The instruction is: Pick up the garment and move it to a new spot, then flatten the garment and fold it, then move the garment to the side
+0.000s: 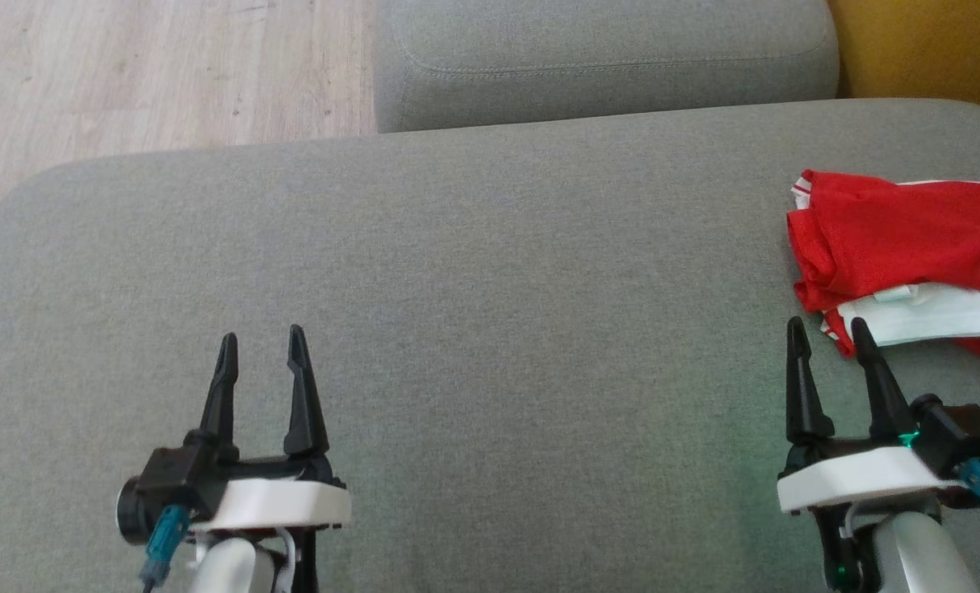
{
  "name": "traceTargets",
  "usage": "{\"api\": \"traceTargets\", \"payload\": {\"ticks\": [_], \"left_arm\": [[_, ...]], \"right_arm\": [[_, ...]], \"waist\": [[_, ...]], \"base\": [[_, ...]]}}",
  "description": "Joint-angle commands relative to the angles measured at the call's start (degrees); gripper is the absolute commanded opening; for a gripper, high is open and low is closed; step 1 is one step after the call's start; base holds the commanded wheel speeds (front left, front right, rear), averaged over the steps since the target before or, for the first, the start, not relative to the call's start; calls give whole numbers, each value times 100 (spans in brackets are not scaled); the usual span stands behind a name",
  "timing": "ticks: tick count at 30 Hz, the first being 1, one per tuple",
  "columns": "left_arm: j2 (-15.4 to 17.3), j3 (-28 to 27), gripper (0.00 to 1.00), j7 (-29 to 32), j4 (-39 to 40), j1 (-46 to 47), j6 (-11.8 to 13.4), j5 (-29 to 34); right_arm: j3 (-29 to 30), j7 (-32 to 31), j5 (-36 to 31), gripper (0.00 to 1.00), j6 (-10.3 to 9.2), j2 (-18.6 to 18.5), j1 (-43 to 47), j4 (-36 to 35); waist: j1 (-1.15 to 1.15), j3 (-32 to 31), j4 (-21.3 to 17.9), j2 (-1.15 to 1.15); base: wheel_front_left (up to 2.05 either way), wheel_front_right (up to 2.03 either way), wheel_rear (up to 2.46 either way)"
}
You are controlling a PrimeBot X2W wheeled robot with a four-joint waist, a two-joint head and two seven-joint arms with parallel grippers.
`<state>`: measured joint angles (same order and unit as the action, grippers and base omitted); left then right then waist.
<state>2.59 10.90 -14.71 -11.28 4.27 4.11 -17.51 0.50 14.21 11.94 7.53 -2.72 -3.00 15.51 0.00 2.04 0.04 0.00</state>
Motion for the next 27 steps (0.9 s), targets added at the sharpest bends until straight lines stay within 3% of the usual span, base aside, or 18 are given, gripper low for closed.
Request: {"api": "traceTargets", "payload": {"ticks": [1,11,27], "left_arm": [[29,-228,100,-29,153,116,38,-32],[29,-398,100,-29,111,93,141,-290],[29,-487,100,-29,-102,55,61,-354]], "right_arm": [[-144,77,-27,100,-4,-16,-235,-203],[-104,78,-4,100,-4,-16,-240,-374],[-125,78,6,100,-4,-16,-247,-309]], "waist": [[0,-1,0,0],[0,15,-23,0],[0,4,-32,0]], "base": [[0,0,0],[0,0,0],[0,0,0]]}}
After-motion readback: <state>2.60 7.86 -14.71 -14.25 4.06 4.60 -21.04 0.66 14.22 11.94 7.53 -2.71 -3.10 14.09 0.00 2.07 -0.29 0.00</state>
